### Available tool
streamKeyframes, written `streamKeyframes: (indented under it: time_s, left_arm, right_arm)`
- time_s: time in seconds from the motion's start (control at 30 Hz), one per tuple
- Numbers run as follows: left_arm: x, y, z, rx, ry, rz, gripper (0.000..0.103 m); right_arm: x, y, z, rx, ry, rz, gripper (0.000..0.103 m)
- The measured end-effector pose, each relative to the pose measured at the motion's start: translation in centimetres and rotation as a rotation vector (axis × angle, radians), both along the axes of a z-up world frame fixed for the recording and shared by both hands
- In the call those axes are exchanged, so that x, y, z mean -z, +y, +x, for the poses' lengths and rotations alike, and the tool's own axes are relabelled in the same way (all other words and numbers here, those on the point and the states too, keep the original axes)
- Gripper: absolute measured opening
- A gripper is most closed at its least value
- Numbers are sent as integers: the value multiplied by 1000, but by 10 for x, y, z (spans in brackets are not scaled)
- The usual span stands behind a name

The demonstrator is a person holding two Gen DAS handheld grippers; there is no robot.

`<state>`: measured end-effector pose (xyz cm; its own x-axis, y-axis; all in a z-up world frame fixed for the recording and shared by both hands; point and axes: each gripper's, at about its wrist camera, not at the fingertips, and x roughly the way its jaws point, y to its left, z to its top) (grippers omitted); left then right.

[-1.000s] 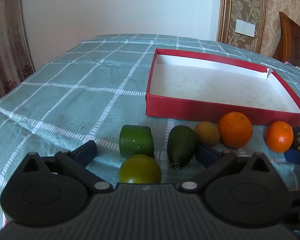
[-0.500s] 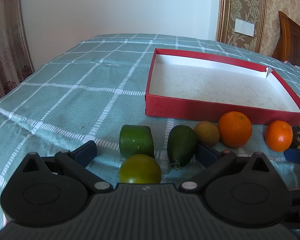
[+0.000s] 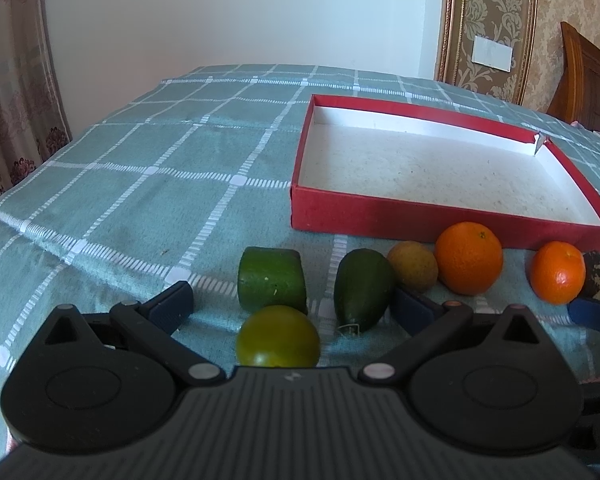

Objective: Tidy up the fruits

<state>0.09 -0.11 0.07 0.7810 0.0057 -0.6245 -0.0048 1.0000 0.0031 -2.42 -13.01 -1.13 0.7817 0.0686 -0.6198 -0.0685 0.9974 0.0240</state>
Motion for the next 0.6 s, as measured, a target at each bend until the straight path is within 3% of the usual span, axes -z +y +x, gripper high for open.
streamKeyframes:
  time_s: [0.6]
  left_arm:
    - [1, 0, 0, 2, -4, 2, 103]
  right_arm:
    - [0, 1, 0, 0, 1, -1, 103]
